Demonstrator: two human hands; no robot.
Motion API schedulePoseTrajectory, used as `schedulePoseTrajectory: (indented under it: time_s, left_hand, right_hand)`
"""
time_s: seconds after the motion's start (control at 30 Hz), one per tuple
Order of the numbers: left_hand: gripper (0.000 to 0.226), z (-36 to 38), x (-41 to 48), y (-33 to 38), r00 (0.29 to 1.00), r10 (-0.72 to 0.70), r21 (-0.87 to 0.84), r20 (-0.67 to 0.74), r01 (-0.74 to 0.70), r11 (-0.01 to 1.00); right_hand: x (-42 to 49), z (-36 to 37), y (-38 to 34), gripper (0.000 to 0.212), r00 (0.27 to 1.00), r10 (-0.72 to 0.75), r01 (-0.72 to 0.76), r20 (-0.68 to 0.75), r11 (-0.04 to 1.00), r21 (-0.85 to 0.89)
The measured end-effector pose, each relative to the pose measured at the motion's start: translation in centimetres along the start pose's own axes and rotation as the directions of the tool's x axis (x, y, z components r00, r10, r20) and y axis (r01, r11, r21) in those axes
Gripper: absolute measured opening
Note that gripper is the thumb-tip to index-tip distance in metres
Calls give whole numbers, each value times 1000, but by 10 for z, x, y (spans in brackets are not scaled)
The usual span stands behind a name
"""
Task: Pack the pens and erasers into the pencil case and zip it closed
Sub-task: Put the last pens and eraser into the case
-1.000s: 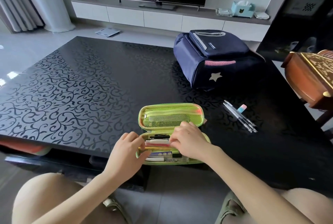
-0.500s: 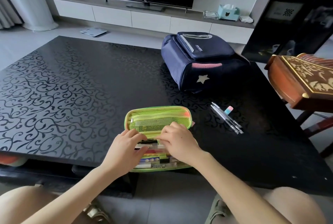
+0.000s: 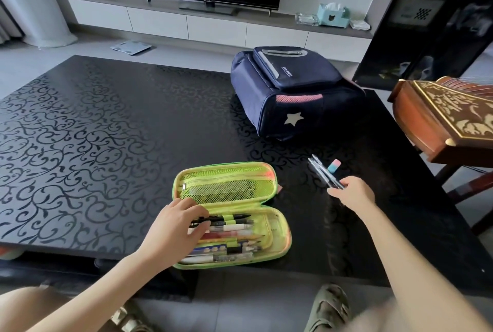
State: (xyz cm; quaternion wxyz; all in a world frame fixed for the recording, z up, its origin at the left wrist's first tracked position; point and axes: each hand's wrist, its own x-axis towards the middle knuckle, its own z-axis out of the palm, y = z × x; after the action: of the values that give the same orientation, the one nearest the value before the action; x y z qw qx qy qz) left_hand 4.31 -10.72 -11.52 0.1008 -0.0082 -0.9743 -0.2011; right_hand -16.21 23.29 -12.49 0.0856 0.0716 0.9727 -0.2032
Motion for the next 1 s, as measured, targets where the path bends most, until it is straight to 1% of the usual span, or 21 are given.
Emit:
schedulePoseTrajectory:
  time_s: [0.03,0.1,0.17,0.23,0.27,0.33,0.4,0.43,0.5,0.57,0.6,0.63,0.67,0.73,0.8,0.9,1.0]
  left_hand:
    - [13,0,0,0,1000,2,-4,-2,-2,1000]
    - [10,-1,1,1,1000,1,-7,-1,-1,1000]
    - [9,-2,1,1,1000,8,-8,-2,-8,1000]
    - [8,-4,1,1,1000,23,-8,-13,-23,1000]
    - [9,-5,1,1,999,28,-7,-18,-28,1000]
    - [18,-8,-1,1,1000,21,-13,-24,-21,1000]
    - [20,-11,-4,-1,999,2,-21,-42,-3,1000]
    - [19,-12,-5,-2,998,-9,-26,-55,7,1000]
    - [17,-15,-9,-6,994,-47,-49,-97,42,998]
    - [13,-17,-12,-11,985,-110,-102,-136,97,990]
    - [13,-18,-13,-12,978,-153,-137,-144,133,982]
    - [14,-19,-14,-13,971,-190,-167,-146,165,972]
    - [18,-20,-17,-13,967,-210,-190,-145,181,965]
    - [34,-21,-23,-10,972,-196,-212,-131,165,963]
    - [46,-18,-30,-4,986,-135,-196,-98,114,974]
    - [56,-3,-42,0,997,-58,-145,-48,51,988]
    - [65,13,-49,0,999,-26,-105,-41,22,994]
  right_hand:
    - [-1,1,0,28,1000,7,-7,20,1000,11]
    - [-4,3,0,31,1000,-1,1,8,999,-37]
    - [-10,6,-3,28,998,-50,41,-50,985,-167]
    - [-21,10,-8,26,984,-153,112,-92,932,-344]
    - [-27,10,-11,28,976,-195,140,-98,905,-402]
    - [-40,11,-16,31,967,-238,177,-95,889,-423]
    - [-55,10,-22,30,945,-305,242,-116,893,-380]
    - [-64,10,-26,28,920,-370,307,-128,885,-352]
    - [-88,14,-40,23,828,-551,506,-103,814,-286]
    - [-115,21,-56,16,690,-724,702,-15,673,-231]
    - [-125,27,-63,14,607,-795,773,11,586,-242]
    - [-134,33,-70,15,532,-846,817,19,508,-273]
    - [-142,39,-77,17,479,-877,840,30,448,-306]
    - [-152,51,-89,20,421,-905,857,58,376,-353]
    - [-158,60,-99,20,385,-920,868,71,335,-367]
    - [-165,65,-107,20,359,-932,878,56,317,-359]
    - [-165,63,-107,18,353,-935,878,17,325,-351]
